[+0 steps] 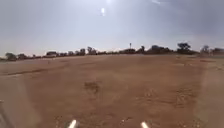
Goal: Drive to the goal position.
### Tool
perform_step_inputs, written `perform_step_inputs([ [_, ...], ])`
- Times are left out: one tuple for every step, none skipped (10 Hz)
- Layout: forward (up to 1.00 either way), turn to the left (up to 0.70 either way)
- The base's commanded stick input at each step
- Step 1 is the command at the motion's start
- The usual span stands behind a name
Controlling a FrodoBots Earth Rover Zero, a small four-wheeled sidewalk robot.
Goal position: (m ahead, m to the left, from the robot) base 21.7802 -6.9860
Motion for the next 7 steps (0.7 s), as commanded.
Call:
perform_step_inputs([
  [0.7, -0.23],
  [0.7, -0.35],
  [0.7, -0.35],
  [0.7, -0.35],
  [0.7, -0.35],
  [0.7, -0.35],
  [0.7, -0.21],
])
